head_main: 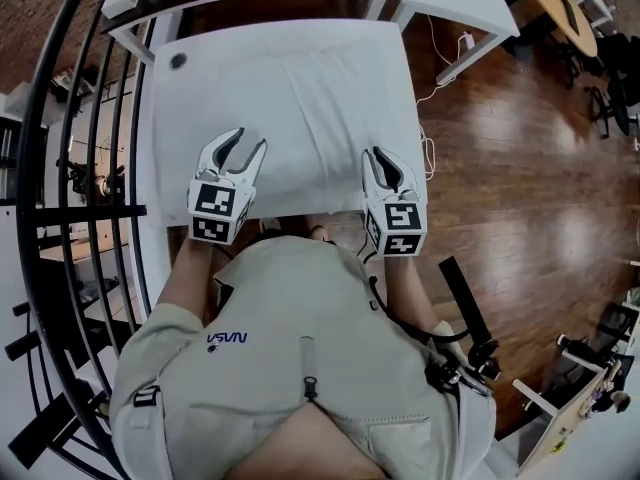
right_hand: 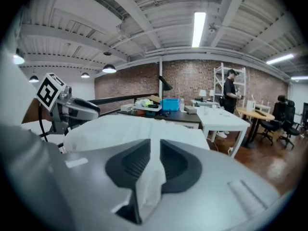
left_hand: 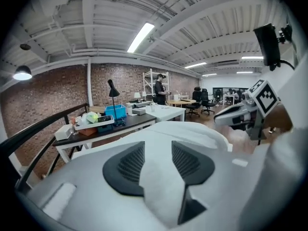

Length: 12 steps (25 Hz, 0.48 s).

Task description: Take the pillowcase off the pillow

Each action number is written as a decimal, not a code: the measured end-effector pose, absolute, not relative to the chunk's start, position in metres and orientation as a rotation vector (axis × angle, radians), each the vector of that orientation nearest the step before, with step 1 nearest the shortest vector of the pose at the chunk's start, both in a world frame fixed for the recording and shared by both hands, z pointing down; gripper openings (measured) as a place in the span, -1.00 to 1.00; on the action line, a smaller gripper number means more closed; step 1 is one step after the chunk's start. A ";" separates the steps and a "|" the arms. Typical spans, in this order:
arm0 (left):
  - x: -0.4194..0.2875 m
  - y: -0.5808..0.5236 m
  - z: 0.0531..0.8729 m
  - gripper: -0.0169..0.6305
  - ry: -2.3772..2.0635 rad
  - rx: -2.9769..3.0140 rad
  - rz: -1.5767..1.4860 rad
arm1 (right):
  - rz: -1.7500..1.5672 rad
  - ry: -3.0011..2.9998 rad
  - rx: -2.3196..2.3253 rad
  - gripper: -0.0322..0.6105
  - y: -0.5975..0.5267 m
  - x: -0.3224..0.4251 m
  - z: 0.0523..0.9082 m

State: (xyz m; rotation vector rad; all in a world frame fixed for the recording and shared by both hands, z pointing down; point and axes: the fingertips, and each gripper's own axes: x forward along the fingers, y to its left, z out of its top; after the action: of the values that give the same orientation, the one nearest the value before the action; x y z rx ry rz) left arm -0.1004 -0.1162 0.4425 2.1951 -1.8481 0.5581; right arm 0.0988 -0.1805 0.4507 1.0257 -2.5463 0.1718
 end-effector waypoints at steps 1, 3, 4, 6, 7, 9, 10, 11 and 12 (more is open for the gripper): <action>-0.102 -0.125 0.444 -0.33 -1.800 2.218 0.582 | 0.168 -2.541 1.042 -0.70 -0.184 0.095 0.445; -0.109 -0.145 0.444 -0.26 -1.742 2.262 0.611 | 0.143 -2.531 1.065 -0.70 -0.193 0.085 0.434; -0.113 -0.156 0.442 -0.25 -1.734 2.280 0.616 | 0.128 -2.525 1.070 -0.70 -0.199 0.081 0.430; -0.121 -0.176 0.437 -0.25 -1.732 2.302 0.622 | 0.101 -2.515 1.061 -0.65 -0.213 0.072 0.422; -0.124 -0.185 0.436 -0.25 -1.731 2.305 0.628 | 0.088 -2.515 1.051 -0.63 -0.220 0.068 0.418; -0.129 -0.201 0.439 -0.25 -1.723 2.296 0.643 | 0.065 -2.525 1.024 -0.59 -0.237 0.058 0.409; -0.132 -0.208 0.441 -0.24 -1.717 2.285 0.649 | 0.053 -2.532 1.009 -0.58 -0.246 0.051 0.406; -0.134 -0.214 0.445 -0.24 -1.713 2.272 0.654 | 0.040 -2.538 0.994 -0.58 -0.255 0.044 0.402; -0.136 -0.219 0.448 -0.23 -1.712 2.257 0.659 | 0.025 -2.543 0.978 -0.58 -0.265 0.037 0.400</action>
State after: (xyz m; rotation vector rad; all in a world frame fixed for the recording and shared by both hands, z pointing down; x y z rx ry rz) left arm -0.1359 -0.2191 0.4481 2.2571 -1.7119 0.6586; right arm 0.0367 -0.2654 0.3998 0.9777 -2.5426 0.0245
